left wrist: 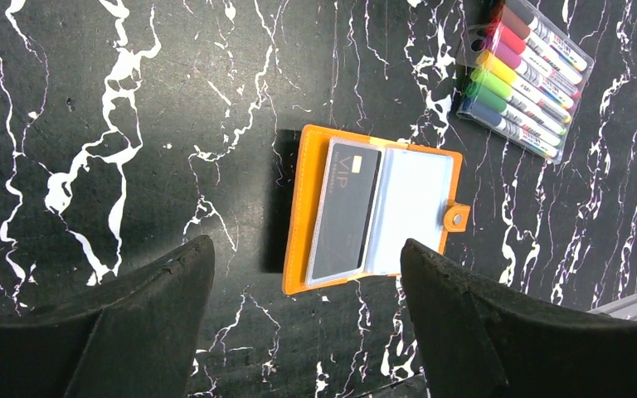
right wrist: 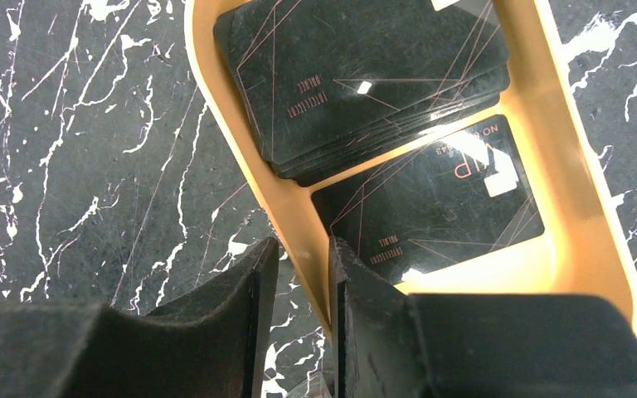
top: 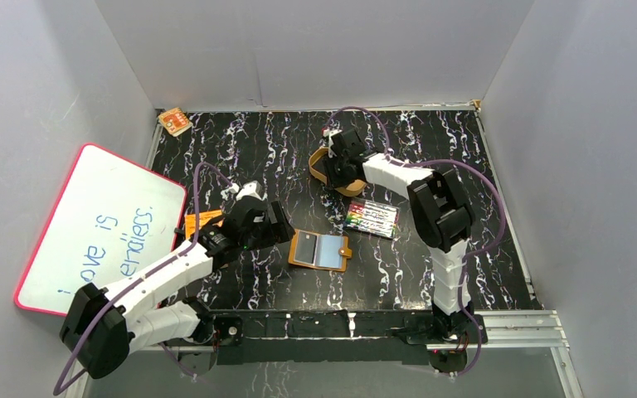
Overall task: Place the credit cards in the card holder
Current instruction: Adjust the storage box at the center of the board.
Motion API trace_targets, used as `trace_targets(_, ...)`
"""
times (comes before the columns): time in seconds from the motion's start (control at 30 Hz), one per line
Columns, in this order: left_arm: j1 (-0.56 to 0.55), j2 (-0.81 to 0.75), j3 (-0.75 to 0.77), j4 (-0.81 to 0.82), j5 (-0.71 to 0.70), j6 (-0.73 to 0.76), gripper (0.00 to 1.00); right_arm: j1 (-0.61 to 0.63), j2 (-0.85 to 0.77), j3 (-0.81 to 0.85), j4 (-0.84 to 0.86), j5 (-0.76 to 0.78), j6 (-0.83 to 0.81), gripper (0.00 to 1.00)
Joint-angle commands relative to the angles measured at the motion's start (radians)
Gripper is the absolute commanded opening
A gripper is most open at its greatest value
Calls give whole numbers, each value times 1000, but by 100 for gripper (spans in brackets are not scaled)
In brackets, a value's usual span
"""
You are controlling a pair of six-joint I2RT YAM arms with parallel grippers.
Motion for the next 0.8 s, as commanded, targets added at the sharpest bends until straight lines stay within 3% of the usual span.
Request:
trace_targets(0.0, 4, -32, -12, -22, -16, -9, 80, 13, -8, 17, 8, 25, -63, 35)
trace_targets(0.77, 5, -125, -79, -39, -8, -65, 80, 174, -170, -205, 48, 20, -260, 4)
